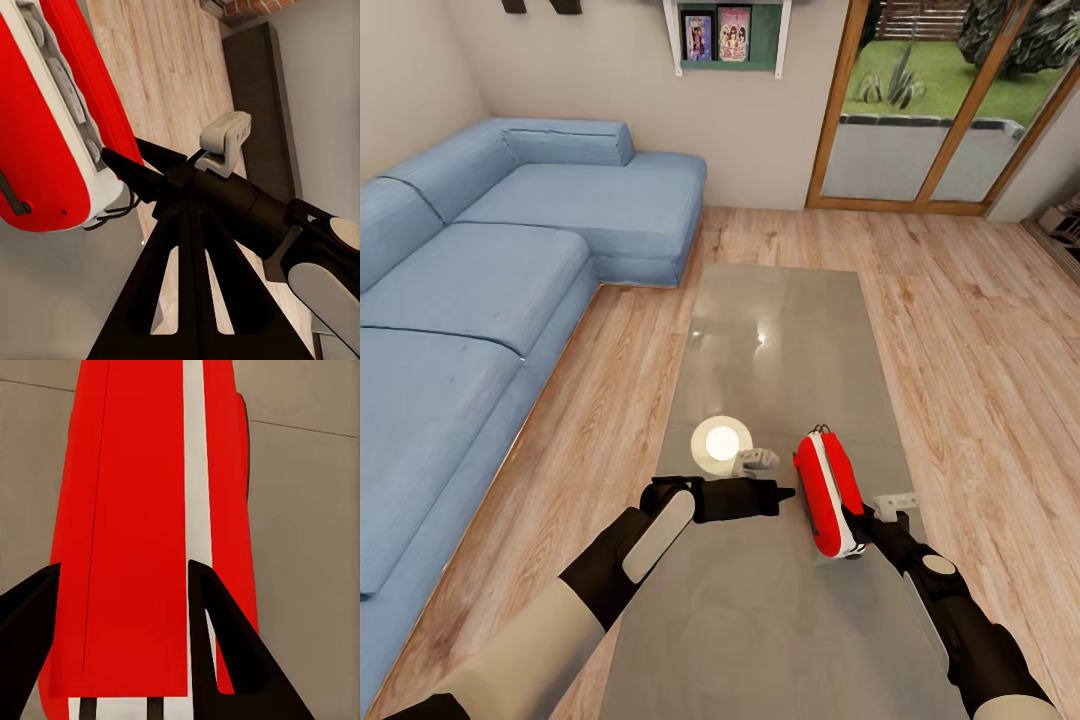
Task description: Turn on the radio receiver that's on the table in the living room.
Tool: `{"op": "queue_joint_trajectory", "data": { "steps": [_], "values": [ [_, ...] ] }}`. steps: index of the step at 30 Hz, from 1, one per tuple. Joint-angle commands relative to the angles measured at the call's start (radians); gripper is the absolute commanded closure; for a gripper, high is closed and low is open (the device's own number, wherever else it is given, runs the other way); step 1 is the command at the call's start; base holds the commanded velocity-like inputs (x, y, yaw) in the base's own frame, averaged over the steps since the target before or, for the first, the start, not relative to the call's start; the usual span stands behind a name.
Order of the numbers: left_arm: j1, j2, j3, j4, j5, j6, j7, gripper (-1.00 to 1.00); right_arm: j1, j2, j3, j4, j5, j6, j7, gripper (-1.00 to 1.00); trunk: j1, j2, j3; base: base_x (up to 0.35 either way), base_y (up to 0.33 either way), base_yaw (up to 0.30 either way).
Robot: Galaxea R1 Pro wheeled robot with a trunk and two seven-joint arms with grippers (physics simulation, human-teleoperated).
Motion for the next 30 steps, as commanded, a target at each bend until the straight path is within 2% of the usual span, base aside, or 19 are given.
{"op": "queue_joint_trajectory", "data": {
  "steps": [1,2,3,20,22,24,25,27,30],
  "values": [
    [0.000,0.000,0.000,0.000,0.000,0.000,0.000,1.00,0.001,0.000,0.004,0.003,-0.003,0.002,0.002,1.00,0.000,0.000,0.000,0.000,0.000,0.000],
    [0.000,0.000,0.000,0.000,0.000,0.000,0.000,1.00,0.001,0.000,0.004,0.003,-0.003,0.002,0.002,1.00,0.000,0.000,0.000,0.000,0.000,0.000],
    [0.000,0.000,0.000,0.001,0.000,0.000,0.000,1.00,0.001,0.000,0.003,0.003,-0.004,0.003,0.002,-1.00,0.000,0.000,0.000,0.000,0.000,0.000],
    [0.000,0.000,0.001,0.000,0.002,0.000,0.000,1.00,0.001,0.000,0.004,0.001,-0.007,0.005,0.004,-1.00,0.000,0.000,0.000,0.000,0.000,0.000],
    [0.000,0.000,0.001,0.000,0.002,0.000,0.000,1.00,0.001,0.000,0.006,-0.013,-0.006,0.007,0.008,-1.00,0.000,0.000,0.000,0.000,0.000,0.000],
    [0.000,0.001,0.001,-0.002,0.002,0.000,0.000,1.00,0.001,-0.002,0.009,-0.085,-0.007,0.016,0.015,-1.00,0.000,0.000,0.000,0.000,0.000,0.000],
    [0.000,0.002,0.002,-0.005,0.002,0.001,0.000,1.00,0.002,-0.004,0.009,-0.177,-0.008,0.059,0.018,-1.00,0.000,0.000,0.000,0.000,0.000,0.000],
    [0.000,0.002,0.002,-0.007,0.002,0.001,0.000,1.00,0.008,-0.005,0.009,-0.245,-0.008,0.123,0.024,-1.00,0.000,0.000,0.000,0.000,0.000,0.000],
    [0.000,0.003,0.003,-0.009,0.002,0.001,0.000,1.00,0.012,-0.009,0.006,-0.393,-0.006,0.294,0.075,-1.00,0.000,0.000,0.000,0.000,0.000,0.000]
  ]
}}
